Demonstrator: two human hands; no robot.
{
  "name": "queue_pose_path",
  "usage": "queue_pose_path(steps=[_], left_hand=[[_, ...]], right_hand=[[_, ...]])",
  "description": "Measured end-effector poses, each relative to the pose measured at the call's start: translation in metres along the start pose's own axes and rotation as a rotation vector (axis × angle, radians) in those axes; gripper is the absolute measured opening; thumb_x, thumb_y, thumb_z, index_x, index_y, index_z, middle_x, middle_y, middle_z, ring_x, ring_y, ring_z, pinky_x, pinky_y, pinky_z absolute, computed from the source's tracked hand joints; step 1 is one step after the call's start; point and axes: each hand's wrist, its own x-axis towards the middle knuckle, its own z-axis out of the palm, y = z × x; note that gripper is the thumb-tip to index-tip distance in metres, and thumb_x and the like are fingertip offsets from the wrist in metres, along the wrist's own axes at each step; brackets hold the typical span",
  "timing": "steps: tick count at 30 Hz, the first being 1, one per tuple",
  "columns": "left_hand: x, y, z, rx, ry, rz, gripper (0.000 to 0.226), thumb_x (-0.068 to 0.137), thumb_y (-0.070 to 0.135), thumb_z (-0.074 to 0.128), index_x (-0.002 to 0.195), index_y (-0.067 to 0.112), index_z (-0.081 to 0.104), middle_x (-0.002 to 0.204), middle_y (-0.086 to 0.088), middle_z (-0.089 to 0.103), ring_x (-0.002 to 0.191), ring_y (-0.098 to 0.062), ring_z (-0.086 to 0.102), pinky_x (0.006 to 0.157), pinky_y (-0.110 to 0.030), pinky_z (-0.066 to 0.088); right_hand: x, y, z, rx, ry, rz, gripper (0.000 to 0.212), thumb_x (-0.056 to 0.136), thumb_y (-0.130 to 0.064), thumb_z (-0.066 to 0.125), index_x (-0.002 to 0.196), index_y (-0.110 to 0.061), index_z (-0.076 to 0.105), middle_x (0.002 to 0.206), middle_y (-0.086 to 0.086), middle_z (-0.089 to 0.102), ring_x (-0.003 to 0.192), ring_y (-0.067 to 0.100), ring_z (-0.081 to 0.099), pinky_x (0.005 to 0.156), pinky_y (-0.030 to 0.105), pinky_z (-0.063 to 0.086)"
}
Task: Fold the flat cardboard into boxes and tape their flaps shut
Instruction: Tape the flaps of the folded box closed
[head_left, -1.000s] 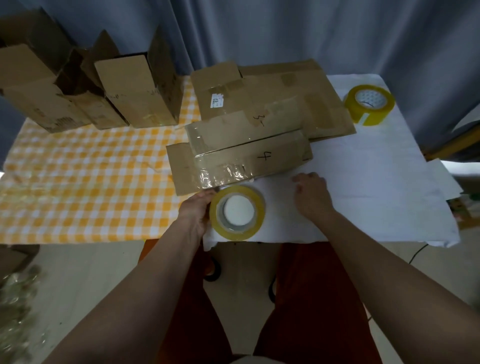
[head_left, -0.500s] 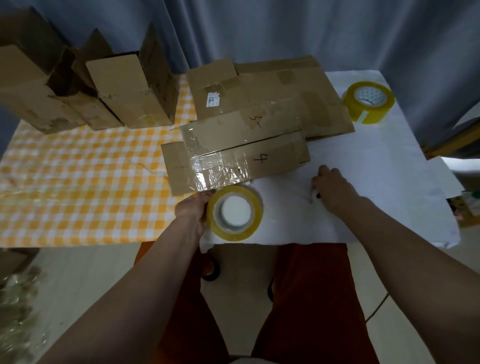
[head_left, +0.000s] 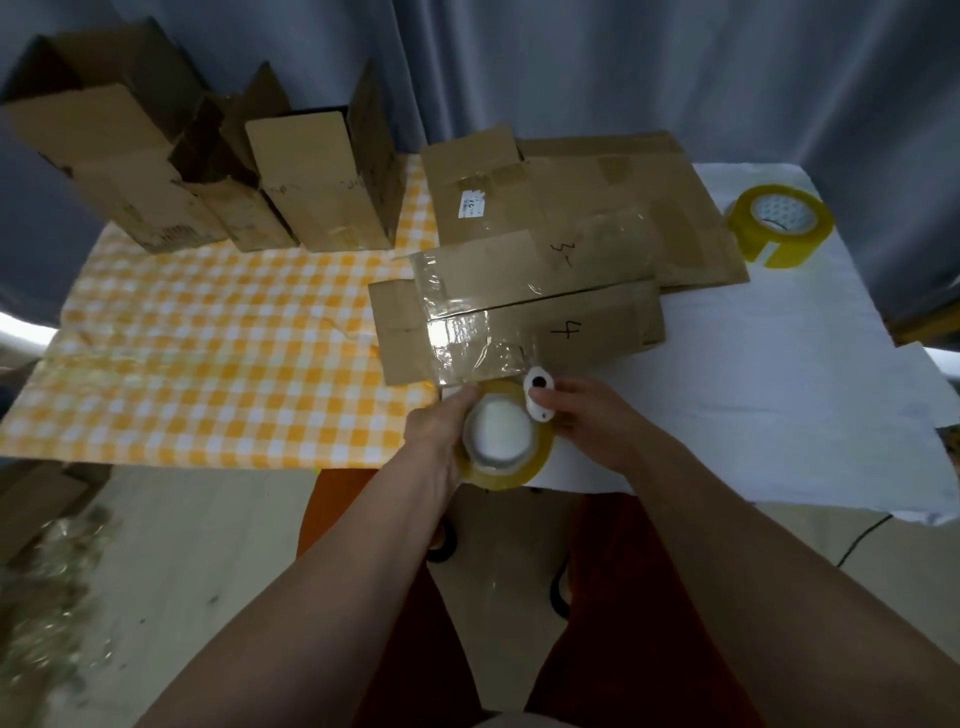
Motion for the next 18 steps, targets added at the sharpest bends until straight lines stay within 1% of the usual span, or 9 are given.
queue_pose_path(steps=[3, 6, 8, 10, 12, 14, 16, 17, 18], left_hand=[[0.0, -0.008, -0.008, -0.025, -0.034, -0.002, 0.045, 0.071, 0.027, 0.083, 0.105, 0.004, 0.065, 0.092, -0.011, 0.069, 0.079, -0.027, 0.067, 0.058, -0.03, 0.057], [0.002, -0.011, -0.019, -0.139, -0.091, -0.029, 0.042, 0.076, 0.022, 0.08, 0.108, 0.0, 0.064, 0.098, -0.016, 0.069, 0.088, -0.032, 0.067, 0.076, -0.04, 0.057], [-0.003, -0.013, -0.02, -0.153, 0.005, -0.038, 0.037, 0.073, 0.023, 0.083, 0.098, 0.003, 0.064, 0.099, -0.017, 0.068, 0.086, -0.032, 0.067, 0.078, -0.042, 0.057], [-0.01, -0.012, -0.021, -0.13, 0.132, -0.074, 0.036, 0.072, 0.034, 0.083, 0.081, 0.01, 0.057, 0.089, -0.01, 0.065, 0.075, -0.026, 0.064, 0.067, -0.035, 0.056], [-0.02, -0.004, -0.022, -0.166, -0.014, -0.178, 0.04, 0.075, 0.046, 0.076, 0.085, 0.012, 0.058, 0.078, -0.005, 0.06, 0.069, -0.021, 0.059, 0.061, -0.029, 0.048], [-0.03, 0.005, -0.024, -0.171, -0.259, -0.244, 0.035, 0.084, 0.039, 0.069, 0.101, 0.008, 0.064, 0.076, -0.008, 0.058, 0.067, -0.02, 0.056, 0.061, -0.03, 0.048], [-0.032, 0.01, -0.028, -0.16, -0.333, -0.198, 0.031, 0.089, 0.018, 0.064, 0.116, 0.002, 0.062, 0.087, -0.016, 0.065, 0.073, -0.026, 0.062, 0.06, -0.033, 0.055], [-0.032, 0.009, -0.031, -0.163, -0.337, -0.172, 0.032, 0.088, 0.011, 0.063, 0.118, 0.0, 0.061, 0.095, -0.019, 0.066, 0.078, -0.028, 0.064, 0.062, -0.035, 0.056], [-0.032, 0.008, -0.035, -0.145, -0.34, -0.154, 0.035, 0.088, 0.008, 0.064, 0.12, -0.002, 0.06, 0.104, -0.021, 0.066, 0.086, -0.031, 0.064, 0.069, -0.039, 0.057]], right_hand=[[-0.006, 0.0, 0.006, 0.034, -0.062, -0.01, 0.044, 0.073, -0.027, 0.069, 0.112, -0.008, 0.063, 0.104, 0.008, 0.07, 0.093, 0.02, 0.068, 0.074, 0.029, 0.054], [-0.013, 0.001, 0.019, 0.0, -0.127, -0.039, 0.039, 0.073, -0.027, 0.07, 0.107, -0.01, 0.065, 0.101, 0.005, 0.073, 0.092, 0.017, 0.069, 0.07, 0.024, 0.055], [-0.016, 0.0, 0.034, -0.024, -0.121, -0.067, 0.03, 0.076, -0.022, 0.069, 0.104, -0.01, 0.066, 0.102, 0.007, 0.072, 0.092, 0.018, 0.069, 0.07, 0.026, 0.056], [-0.02, 0.0, 0.048, -0.069, -0.069, -0.079, 0.027, 0.082, -0.016, 0.067, 0.106, -0.004, 0.065, 0.104, 0.011, 0.07, 0.091, 0.021, 0.068, 0.076, 0.032, 0.057], [-0.024, -0.001, 0.059, -0.086, -0.041, -0.079, 0.033, 0.084, -0.012, 0.065, 0.111, 0.006, 0.059, 0.103, 0.016, 0.067, 0.091, 0.024, 0.064, 0.082, 0.038, 0.052], [-0.028, -0.001, 0.065, -0.11, -0.046, -0.093, 0.032, 0.085, -0.011, 0.064, 0.112, 0.007, 0.058, 0.102, 0.015, 0.065, 0.092, 0.024, 0.062, 0.085, 0.039, 0.051], [-0.03, -0.008, 0.071, -0.237, 0.022, -0.204, 0.013, 0.088, -0.016, 0.063, 0.099, -0.008, 0.064, 0.094, 0.0, 0.068, 0.09, 0.014, 0.062, 0.08, 0.029, 0.051], [-0.027, -0.015, 0.074, -0.351, 0.098, -0.325, 0.003, 0.09, -0.019, 0.06, 0.092, -0.017, 0.062, 0.087, -0.009, 0.067, 0.085, 0.006, 0.061, 0.074, 0.022, 0.05], [-0.023, -0.023, 0.077, -0.461, 0.152, -0.451, 0.004, 0.092, -0.021, 0.056, 0.09, -0.02, 0.059, 0.083, -0.012, 0.065, 0.079, 0.003, 0.06, 0.069, 0.019, 0.048]])
